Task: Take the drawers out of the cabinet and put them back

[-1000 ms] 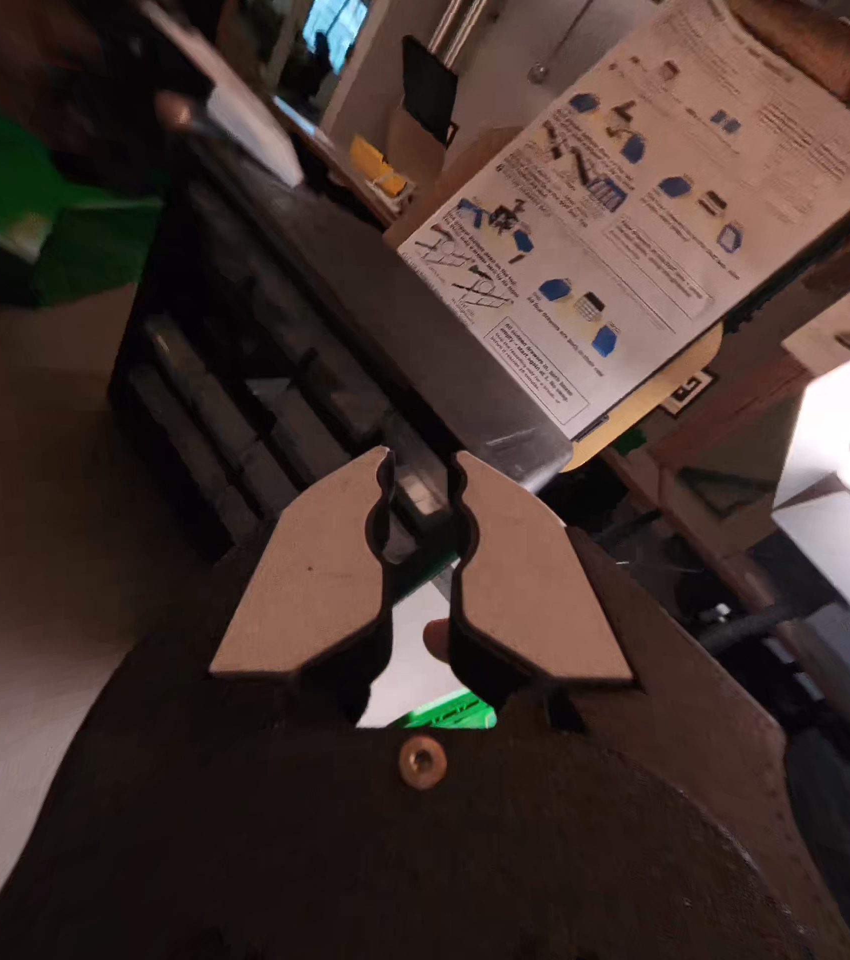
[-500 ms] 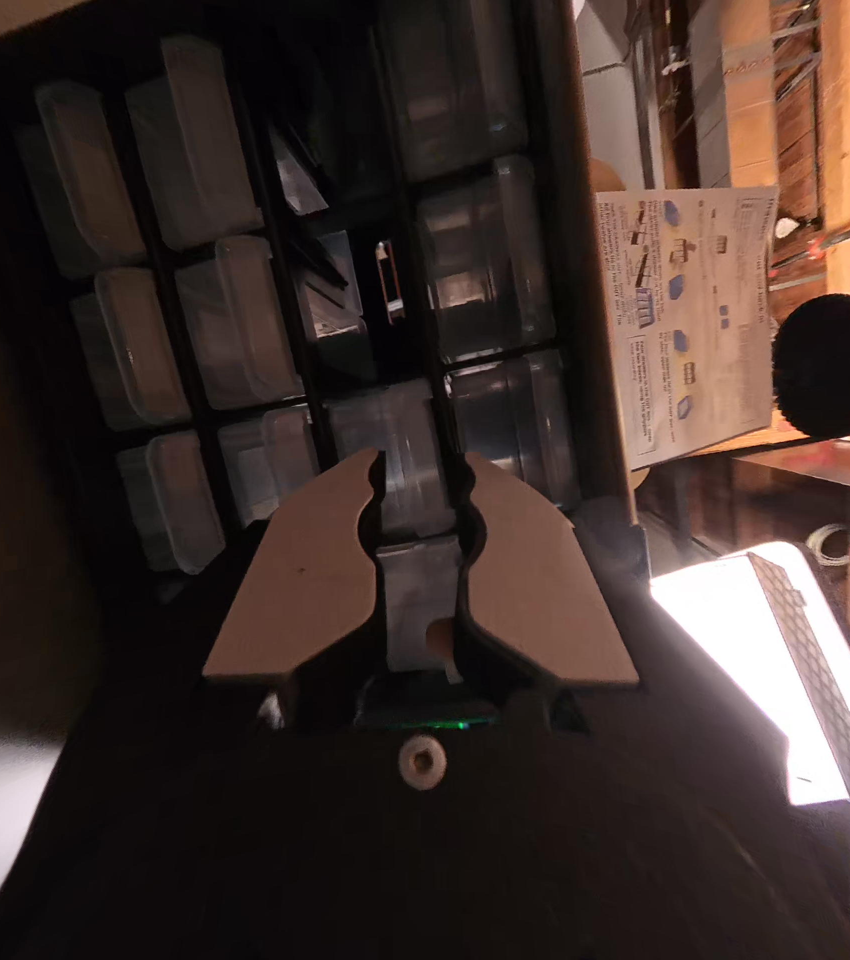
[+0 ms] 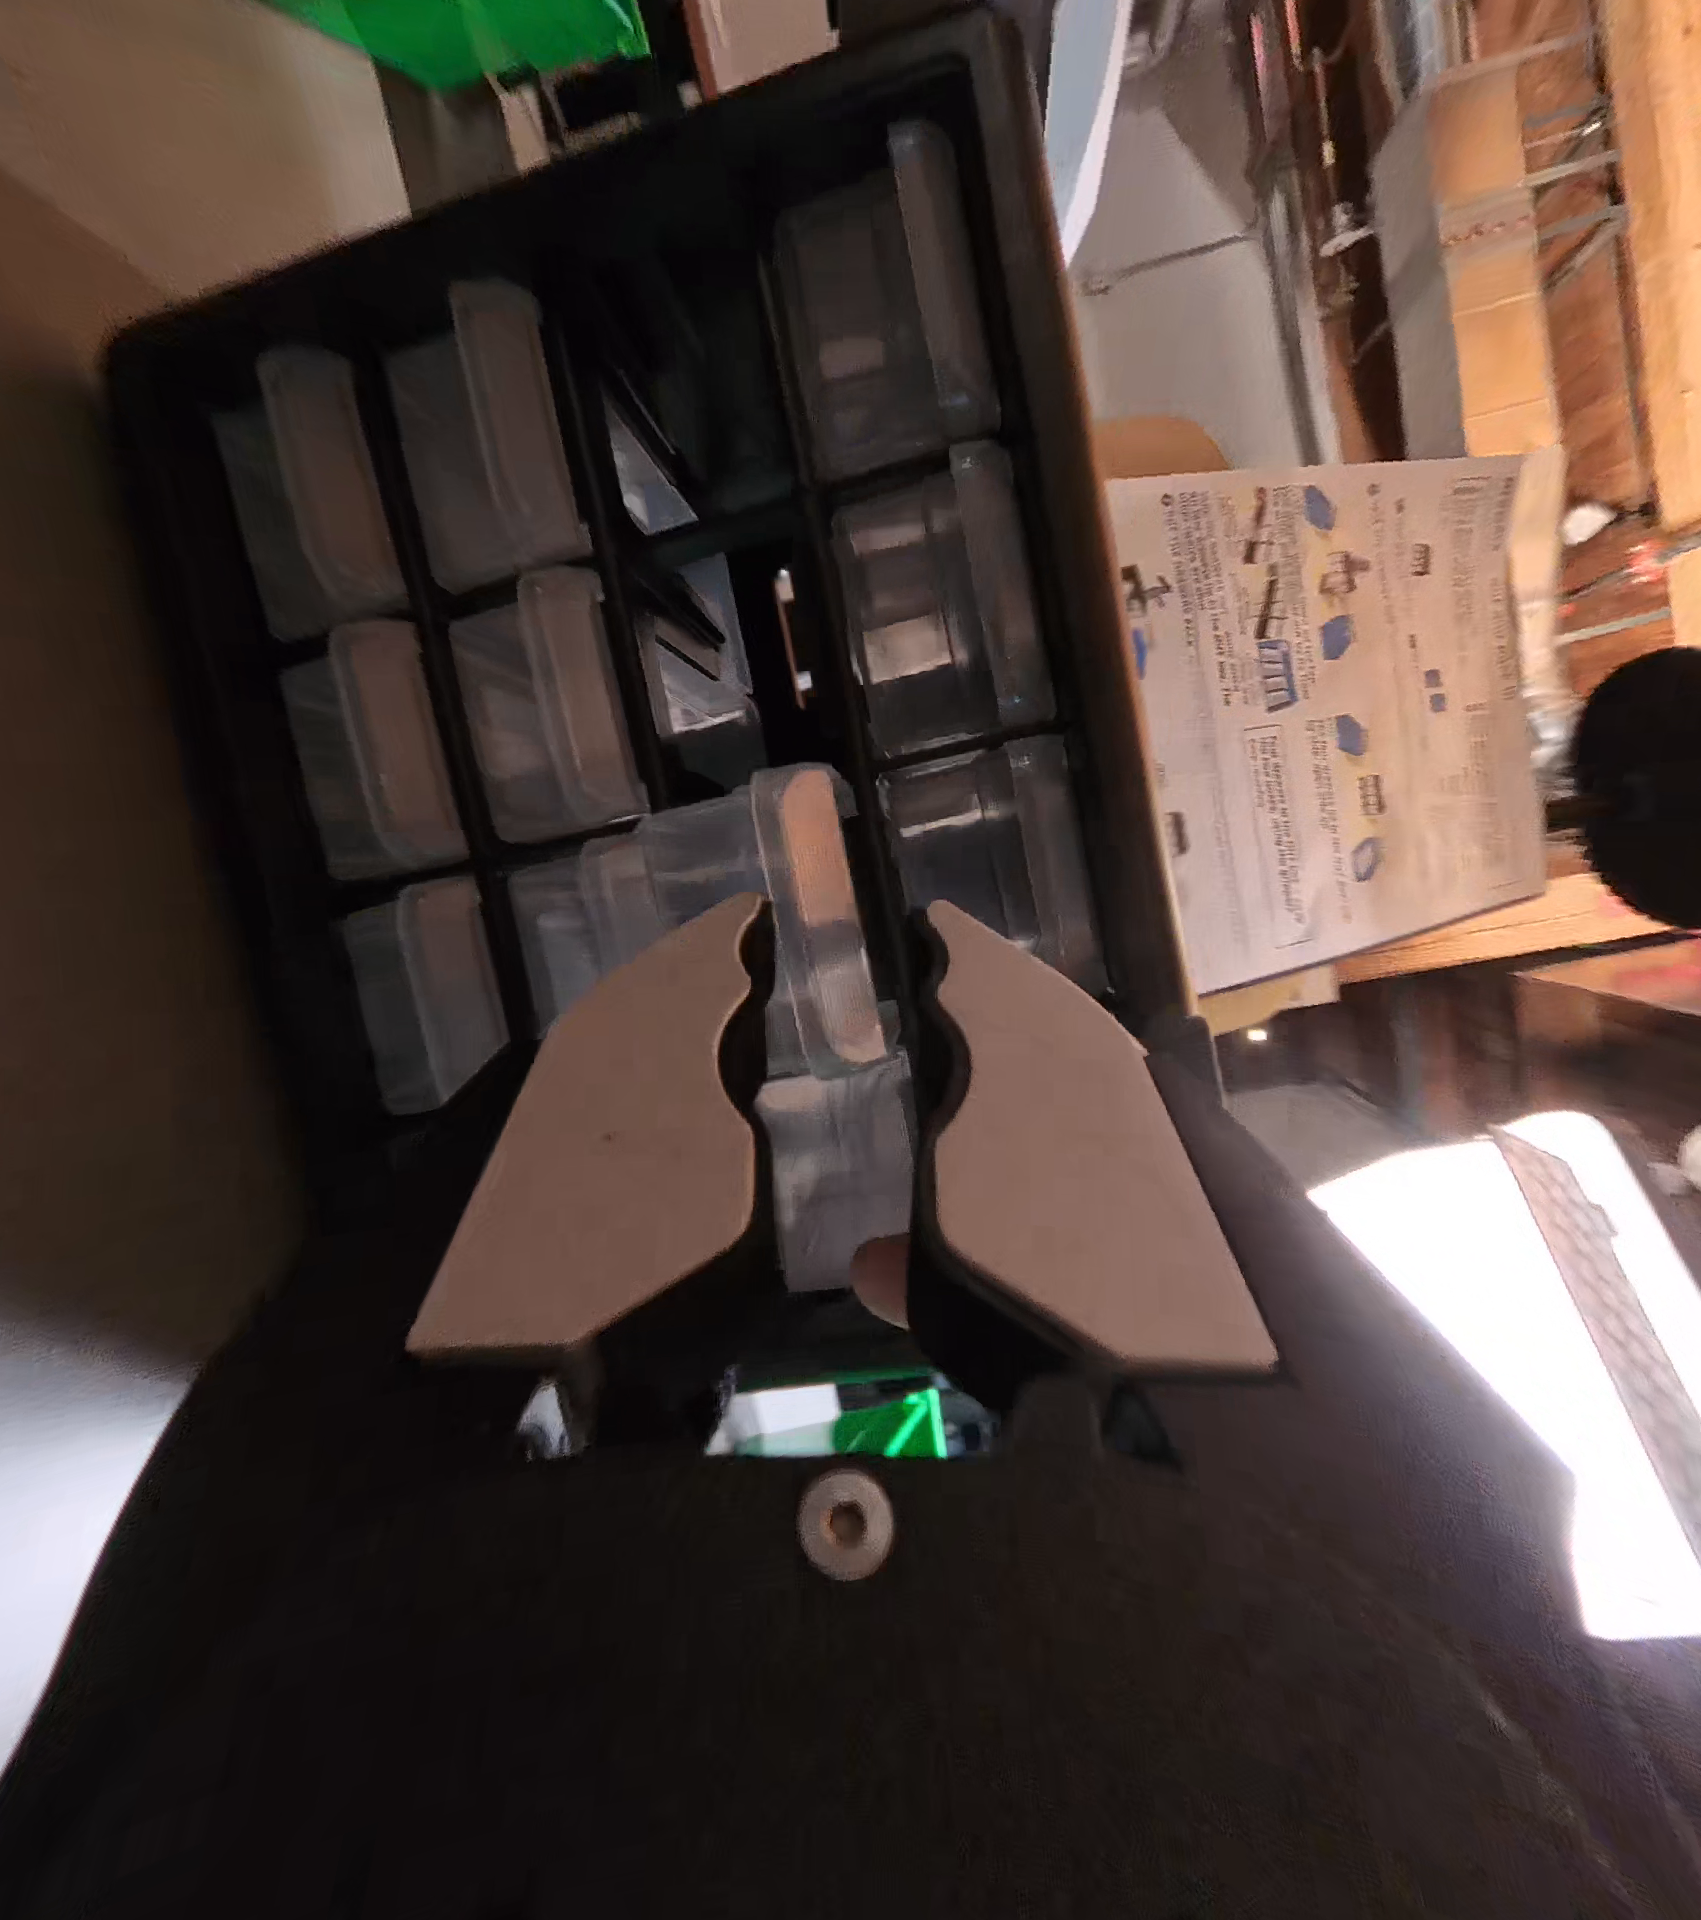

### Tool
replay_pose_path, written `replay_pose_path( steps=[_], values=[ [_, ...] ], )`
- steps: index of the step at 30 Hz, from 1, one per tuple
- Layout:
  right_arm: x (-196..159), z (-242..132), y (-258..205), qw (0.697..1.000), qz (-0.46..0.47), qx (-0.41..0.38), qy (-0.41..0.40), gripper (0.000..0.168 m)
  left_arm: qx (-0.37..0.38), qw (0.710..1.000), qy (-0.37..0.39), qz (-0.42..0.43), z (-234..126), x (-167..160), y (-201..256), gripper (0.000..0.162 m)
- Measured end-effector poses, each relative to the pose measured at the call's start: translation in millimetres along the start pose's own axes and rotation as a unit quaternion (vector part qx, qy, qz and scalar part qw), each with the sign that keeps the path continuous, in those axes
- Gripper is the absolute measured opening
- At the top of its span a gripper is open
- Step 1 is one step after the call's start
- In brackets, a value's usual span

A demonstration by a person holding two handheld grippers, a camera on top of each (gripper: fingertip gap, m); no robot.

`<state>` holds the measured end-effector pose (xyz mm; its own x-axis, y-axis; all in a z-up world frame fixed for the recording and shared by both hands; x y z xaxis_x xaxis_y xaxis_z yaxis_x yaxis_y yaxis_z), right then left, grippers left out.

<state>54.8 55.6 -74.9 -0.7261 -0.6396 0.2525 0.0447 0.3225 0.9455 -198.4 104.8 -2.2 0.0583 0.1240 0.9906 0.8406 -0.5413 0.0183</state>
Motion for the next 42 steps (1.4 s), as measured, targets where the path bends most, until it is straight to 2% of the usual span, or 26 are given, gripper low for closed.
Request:
replay_pose_path(
  steps=[1, 4, 8, 13, 20, 26, 31, 35, 39, 42],
  values=[
    [0.1, -2.2, 3.1, 1.0, 0.019, 0.022, 0.007, 0.026, 0.0, 1.0, 0.0, 0.0, 0.0, 0.0, -0.1, 0.001],
    [-0.1, -2.5, 15.1, 0.985, 0.095, 0.144, 0.026, 0.025, 0.0, 1.0, 0.0, -0.001, -0.1, -0.1, -0.1, 0.0],
    [-2.2, 6.4, 32.4, 0.936, 0.184, 0.299, 0.028, 0.024, 0.001, 1.0, 0.0, 0.001, -0.2, 0.0, 0.2, 0.0],
    [-2.7, 18.5, 40.1, 0.889, 0.207, 0.408, -0.007, 0.018, 0.002, 1.0, -0.001, 0.002, -0.3, 0.1, 0.2, 0.0],
    [-1.5, 25.6, 47.4, 0.827, 0.236, 0.506, -0.062, 0.016, 0.001, 1.0, -0.001, 0.002, -0.3, 0.2, 0.3, 0.0],
    [5.5, 15.9, 46.0, 0.768, 0.251, 0.586, -0.063, 0.014, 0.002, 1.0, -0.003, 0.006, -0.6, 0.6, 0.8, 0.0],
    [17.4, -9.2, 44.5, 0.717, 0.282, 0.637, -0.034, 0.015, 0.001, 1.0, -0.004, 0.009, -0.9, 0.8, 1.2, 0.0],
    [21.4, -36.5, 41.1, 0.699, 0.291, 0.653, -0.01, 0.015, 0.002, 1.0, -0.004, 0.011, -0.9, 0.9, 1.5, 0.0],
    [20.2, -64.3, 40.3, 0.657, 0.321, 0.682, 0.008, 0.013, 0.002, 1.0, -0.004, 0.009, -1.0, 0.9, 1.4, 0.0],
    [17.1, -88.6, 47.9, 0.611, 0.367, 0.7, 0.04, 0.013, 0.003, 1.0, -0.004, 0.011, -1.2, 0.9, 1.8, 0.0]
  ],
)
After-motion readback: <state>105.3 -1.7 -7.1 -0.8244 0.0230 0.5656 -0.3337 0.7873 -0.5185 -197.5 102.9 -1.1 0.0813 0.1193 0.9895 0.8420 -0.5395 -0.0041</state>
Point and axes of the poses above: each gripper's, where its closed fingertips meet, z out along the fingers, x out of its top, y = z × x across the jaws, the point moved 8 cm from there along -z, back along the fingers, and after that the axes turned 10 degrees about x, right-handed, at the moved point
